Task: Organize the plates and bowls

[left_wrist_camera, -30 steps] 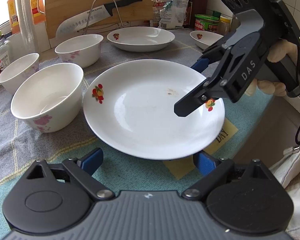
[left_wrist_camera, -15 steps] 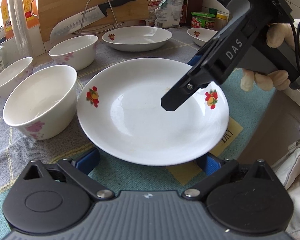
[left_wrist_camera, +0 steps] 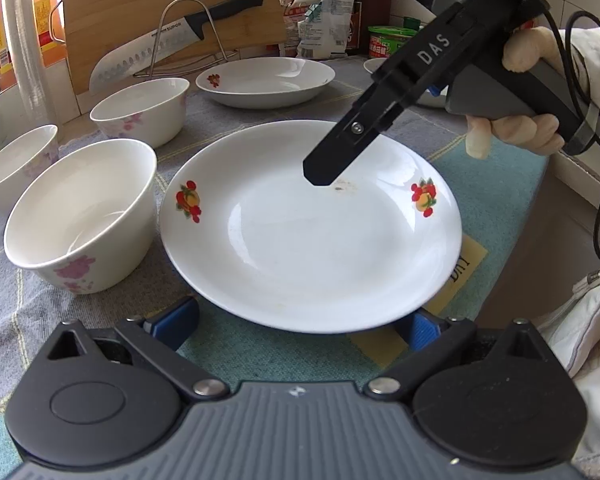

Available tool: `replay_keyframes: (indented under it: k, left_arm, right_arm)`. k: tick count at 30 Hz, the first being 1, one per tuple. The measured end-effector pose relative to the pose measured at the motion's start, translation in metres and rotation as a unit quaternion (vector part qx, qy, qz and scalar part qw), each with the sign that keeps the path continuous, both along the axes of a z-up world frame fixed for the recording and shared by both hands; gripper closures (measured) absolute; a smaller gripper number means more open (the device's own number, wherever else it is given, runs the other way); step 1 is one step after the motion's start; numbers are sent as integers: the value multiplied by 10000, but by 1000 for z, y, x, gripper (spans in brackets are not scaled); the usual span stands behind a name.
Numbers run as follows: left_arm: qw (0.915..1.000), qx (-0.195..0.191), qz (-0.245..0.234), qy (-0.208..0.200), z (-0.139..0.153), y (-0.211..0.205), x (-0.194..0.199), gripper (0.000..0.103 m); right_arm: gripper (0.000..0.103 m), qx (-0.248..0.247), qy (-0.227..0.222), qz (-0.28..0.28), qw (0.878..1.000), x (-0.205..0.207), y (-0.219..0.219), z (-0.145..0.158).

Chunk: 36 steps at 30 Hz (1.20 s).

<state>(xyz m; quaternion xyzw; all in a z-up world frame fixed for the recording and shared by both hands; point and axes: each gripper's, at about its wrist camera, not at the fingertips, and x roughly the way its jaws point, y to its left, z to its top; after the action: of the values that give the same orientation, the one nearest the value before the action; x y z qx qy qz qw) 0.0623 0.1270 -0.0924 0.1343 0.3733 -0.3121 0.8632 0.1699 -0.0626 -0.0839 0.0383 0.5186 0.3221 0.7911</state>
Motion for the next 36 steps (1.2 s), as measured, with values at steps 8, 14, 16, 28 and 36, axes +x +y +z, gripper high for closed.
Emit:
replay_keyframes:
  k: [8,14,16,28,36]
  left_arm:
    - [9999,34,-54,-129,1,-2,-4,2]
    - [9992,98,-262,-298,1,-4,-4,2]
    - [9988,83,-346,-328,2,-4,-4,2]
    - [9984,32,-556,-135,2,0,4,2]
    - [9974,105,-695,-137,3,-1,8,2]
  right_arm:
    - [0,187,52,200,9996,5,0,-1]
    - [0,447,186,182,9987,8,-7,-3]
    - [0,500,206,153,9984,7,-8,-3]
    - [0,795,189,-175,9965,3,-12,-7]
    - [0,950,193,-230,9950,1,-16,-8]
